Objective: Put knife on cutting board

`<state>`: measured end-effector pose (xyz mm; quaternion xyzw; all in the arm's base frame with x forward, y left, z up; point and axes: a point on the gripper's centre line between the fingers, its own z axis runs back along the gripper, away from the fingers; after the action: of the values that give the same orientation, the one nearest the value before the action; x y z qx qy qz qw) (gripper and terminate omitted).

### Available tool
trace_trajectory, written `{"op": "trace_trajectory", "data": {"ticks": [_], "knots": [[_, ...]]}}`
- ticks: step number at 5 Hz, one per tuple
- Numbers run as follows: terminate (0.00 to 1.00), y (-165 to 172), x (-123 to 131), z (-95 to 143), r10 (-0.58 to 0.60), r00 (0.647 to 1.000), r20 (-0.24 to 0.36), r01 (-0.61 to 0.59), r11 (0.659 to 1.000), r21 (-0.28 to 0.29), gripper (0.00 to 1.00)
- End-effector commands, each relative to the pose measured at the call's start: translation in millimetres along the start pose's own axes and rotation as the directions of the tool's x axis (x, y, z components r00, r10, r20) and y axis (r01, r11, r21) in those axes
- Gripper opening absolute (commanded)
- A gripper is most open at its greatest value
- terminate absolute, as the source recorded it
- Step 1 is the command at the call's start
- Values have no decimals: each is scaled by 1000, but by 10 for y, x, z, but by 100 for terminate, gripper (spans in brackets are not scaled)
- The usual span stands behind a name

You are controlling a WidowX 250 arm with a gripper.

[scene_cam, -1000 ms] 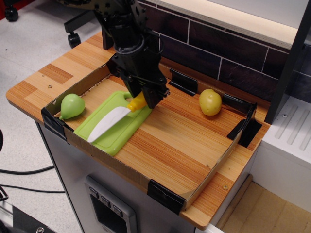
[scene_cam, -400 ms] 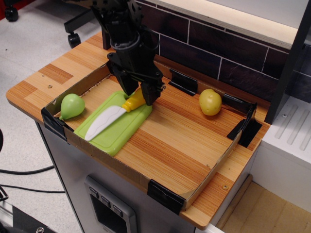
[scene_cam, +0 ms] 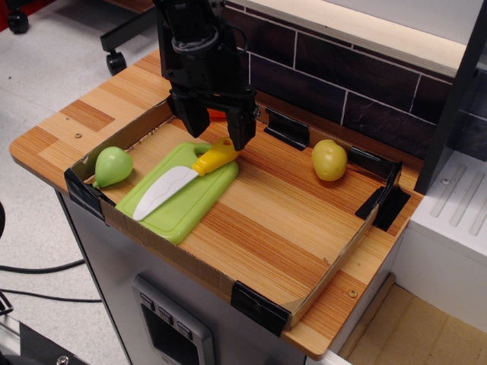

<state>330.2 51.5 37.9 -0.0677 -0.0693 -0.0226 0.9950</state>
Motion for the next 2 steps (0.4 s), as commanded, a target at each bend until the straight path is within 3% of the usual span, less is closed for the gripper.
{"op": "trace_trajectory", "data": {"ticks": [1, 2], "knots": [[0, -94, 213, 671, -38, 981, 189, 32, 999, 32, 100], [0, -162, 258, 884, -55, 977, 205, 51, 998, 21, 100]]}}
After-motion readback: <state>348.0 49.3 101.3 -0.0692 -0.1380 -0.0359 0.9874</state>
